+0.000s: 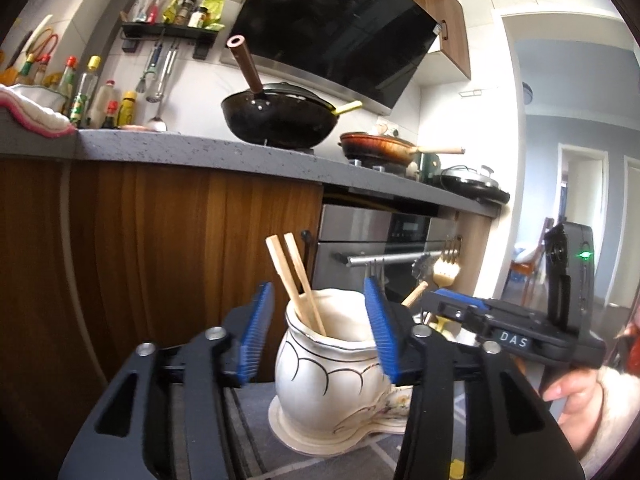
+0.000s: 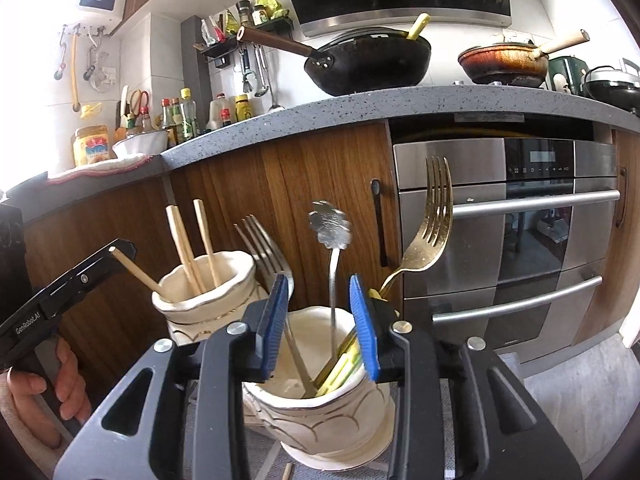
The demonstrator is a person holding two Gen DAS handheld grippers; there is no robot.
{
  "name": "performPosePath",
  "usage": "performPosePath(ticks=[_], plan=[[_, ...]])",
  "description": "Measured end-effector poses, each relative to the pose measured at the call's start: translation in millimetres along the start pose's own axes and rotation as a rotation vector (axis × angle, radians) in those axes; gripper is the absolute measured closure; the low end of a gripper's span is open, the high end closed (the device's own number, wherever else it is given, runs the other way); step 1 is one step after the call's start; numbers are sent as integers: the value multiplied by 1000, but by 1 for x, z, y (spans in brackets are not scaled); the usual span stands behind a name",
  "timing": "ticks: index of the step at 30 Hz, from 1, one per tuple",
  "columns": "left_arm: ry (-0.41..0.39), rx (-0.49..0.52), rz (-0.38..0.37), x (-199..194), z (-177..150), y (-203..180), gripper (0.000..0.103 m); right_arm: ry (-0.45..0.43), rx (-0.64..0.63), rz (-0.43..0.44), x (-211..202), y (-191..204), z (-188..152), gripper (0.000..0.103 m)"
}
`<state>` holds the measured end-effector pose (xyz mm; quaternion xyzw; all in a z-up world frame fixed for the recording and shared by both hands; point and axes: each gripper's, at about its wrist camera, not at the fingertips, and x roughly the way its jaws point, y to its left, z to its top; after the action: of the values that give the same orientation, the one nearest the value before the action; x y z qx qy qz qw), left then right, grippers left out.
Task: Organize utensils
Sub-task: 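Drop the chopstick from the left tool while the right tool releases the spoon into the holder, then move both open tools back over the last utensils on the cloth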
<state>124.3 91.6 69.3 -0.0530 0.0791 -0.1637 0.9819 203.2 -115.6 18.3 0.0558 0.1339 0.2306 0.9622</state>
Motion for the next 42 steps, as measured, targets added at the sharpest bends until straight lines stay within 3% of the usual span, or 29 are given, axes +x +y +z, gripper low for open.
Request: performPosePath(ticks=[5, 8, 10, 14, 24, 32, 42], plan=[[-1, -21, 35, -10, -3, 2, 32, -28, -8, 18, -20, 7, 2, 56], [-6, -21, 64, -21, -7, -2, 19, -40, -20, 20, -35, 12, 3, 31], [-10, -20, 86, -28, -10, -4, 11, -49, -22, 17, -47, 14, 2, 25], [3, -17, 129, -43, -19, -9, 7, -63, -21, -7, -68, 16, -3, 12], [74, -33, 168, -69, -44, -23, 6, 49, -4, -91, -94, 5, -49, 9], [179, -10, 217, -62, -65, -46, 6, 225, -16, -152, -95, 1, -87, 9], [296, 33, 245, -46, -87, -57, 6, 388, -69, -135, -81, 8, -116, 9]])
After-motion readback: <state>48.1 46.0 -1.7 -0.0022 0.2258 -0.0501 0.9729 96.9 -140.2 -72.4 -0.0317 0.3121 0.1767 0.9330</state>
